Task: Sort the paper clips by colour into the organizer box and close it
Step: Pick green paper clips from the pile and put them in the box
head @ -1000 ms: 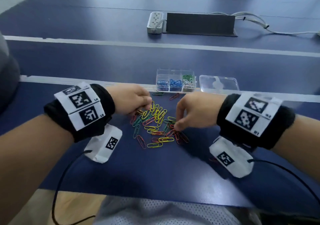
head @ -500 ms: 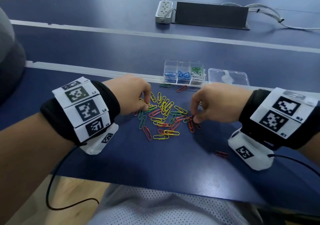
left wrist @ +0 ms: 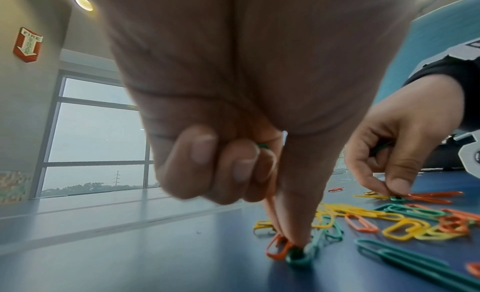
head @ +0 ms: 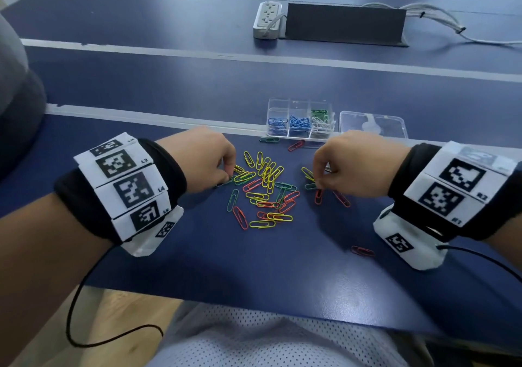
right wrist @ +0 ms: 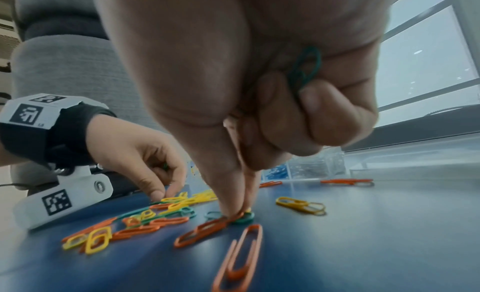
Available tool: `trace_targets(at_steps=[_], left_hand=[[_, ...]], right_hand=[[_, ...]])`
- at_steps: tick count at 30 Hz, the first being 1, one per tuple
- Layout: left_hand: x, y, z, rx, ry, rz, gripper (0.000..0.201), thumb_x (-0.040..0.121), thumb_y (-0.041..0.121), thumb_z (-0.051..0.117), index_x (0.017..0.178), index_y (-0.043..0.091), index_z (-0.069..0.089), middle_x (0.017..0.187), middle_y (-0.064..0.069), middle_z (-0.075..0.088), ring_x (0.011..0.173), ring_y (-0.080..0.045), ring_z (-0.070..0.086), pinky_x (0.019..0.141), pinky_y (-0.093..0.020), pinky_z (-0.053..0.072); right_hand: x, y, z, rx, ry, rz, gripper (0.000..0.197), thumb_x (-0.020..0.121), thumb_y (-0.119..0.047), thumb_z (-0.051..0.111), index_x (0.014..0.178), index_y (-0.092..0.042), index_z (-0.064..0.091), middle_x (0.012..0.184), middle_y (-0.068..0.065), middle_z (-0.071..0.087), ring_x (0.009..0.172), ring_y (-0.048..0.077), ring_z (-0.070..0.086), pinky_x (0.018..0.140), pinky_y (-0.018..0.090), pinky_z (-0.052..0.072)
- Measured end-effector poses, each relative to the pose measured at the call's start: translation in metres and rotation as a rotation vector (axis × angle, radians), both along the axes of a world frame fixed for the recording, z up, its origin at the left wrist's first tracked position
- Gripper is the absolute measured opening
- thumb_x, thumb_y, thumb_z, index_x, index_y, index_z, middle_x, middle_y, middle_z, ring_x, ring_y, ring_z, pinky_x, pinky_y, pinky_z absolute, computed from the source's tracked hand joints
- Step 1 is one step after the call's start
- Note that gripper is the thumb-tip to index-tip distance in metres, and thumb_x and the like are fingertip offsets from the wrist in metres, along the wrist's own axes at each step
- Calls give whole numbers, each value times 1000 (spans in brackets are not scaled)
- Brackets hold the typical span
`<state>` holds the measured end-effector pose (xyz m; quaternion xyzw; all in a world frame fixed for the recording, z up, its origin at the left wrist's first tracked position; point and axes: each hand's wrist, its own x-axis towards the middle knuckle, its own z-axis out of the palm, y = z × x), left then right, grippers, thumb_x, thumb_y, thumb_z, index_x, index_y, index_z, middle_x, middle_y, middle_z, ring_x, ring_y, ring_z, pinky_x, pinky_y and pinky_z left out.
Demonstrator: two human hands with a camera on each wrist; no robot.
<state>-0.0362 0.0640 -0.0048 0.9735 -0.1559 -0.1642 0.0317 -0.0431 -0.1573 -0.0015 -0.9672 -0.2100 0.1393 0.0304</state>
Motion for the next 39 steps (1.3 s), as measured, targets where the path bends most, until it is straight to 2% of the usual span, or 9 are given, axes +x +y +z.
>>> trace_targets(at_steps=[6, 12, 16, 21, 25, 29, 32, 35, 39], left_hand=[[0, 2, -3, 23, -9, 25, 22, 81, 40, 66, 88, 20, 68, 66, 10, 46, 63, -10, 43, 61, -25, 34], [1, -3, -1, 8, -2, -1, 15, 81, 32, 66, 84, 19, 71, 56, 12, 44, 56, -5, 41, 51, -22, 31], [-1, -1, 0, -14, -34, -16, 11, 83, 27, 58, 77, 21, 65, 56, 12, 45, 60, -9, 43, 62, -22, 34], [-1, 5, 6, -232, 78, 119, 15, 76, 24, 60, 64, 17, 54, 56, 5, 55, 50, -6, 45, 50, -22, 34], [0, 11, 6, -645, 348, 255, 11, 61, 14, 56, 68, 12, 48, 62, -9, 62, 54, -20, 54, 50, -24, 45], [-2, 11, -1, -780, 437, 288, 18, 61, 7, 46, 78, 12, 50, 64, -9, 57, 54, -25, 55, 47, -27, 51], [-6, 11, -2, -657, 454, 274, 9, 67, 15, 49, 75, 14, 53, 67, -11, 54, 59, -28, 55, 55, -31, 50], [-10, 9, -1, -400, 322, 236, 13, 81, 25, 61, 72, 18, 54, 59, 0, 56, 48, -18, 55, 54, -23, 45], [-14, 3, -3, -123, 142, 96, 23, 75, 43, 69, 73, 23, 57, 59, 9, 51, 54, -1, 46, 53, -22, 36]], right_hand=[[-1, 3, 5, 19, 8, 4, 14, 82, -40, 63, 86, -28, 69, 60, -13, 48, 77, 17, 50, 69, 23, 35], [0, 12, 2, -48, 8, 65, 16, 77, -30, 59, 80, -23, 73, 75, 0, 70, 79, 24, 63, 74, 35, 56], [6, 14, 7, 60, 28, -23, 15, 81, -26, 55, 76, -20, 68, 65, -5, 59, 69, 18, 55, 63, 22, 43], [18, 13, 6, 786, 686, -592, 15, 75, -22, 36, 61, -17, 39, 56, 1, 33, 37, 13, 27, 47, 20, 23], [25, 14, 11, 1029, 1019, -653, 4, 64, -20, 33, 61, -18, 35, 55, 0, 42, 43, 13, 37, 43, 20, 32], [25, 23, 11, 925, 936, -604, 16, 76, -16, 30, 64, -17, 42, 57, 2, 44, 44, 15, 39, 36, 14, 29], [22, 28, 4, 585, 618, -420, 15, 83, -18, 50, 69, -14, 53, 58, 3, 46, 44, 15, 39, 37, 15, 31], [17, 31, -2, 173, 282, -122, 10, 73, -32, 70, 74, -21, 69, 66, -1, 66, 61, 13, 61, 59, 27, 54], [11, 35, -2, 68, 174, -40, 14, 74, -34, 73, 83, -24, 74, 80, -2, 70, 82, 18, 63, 79, 28, 53]])
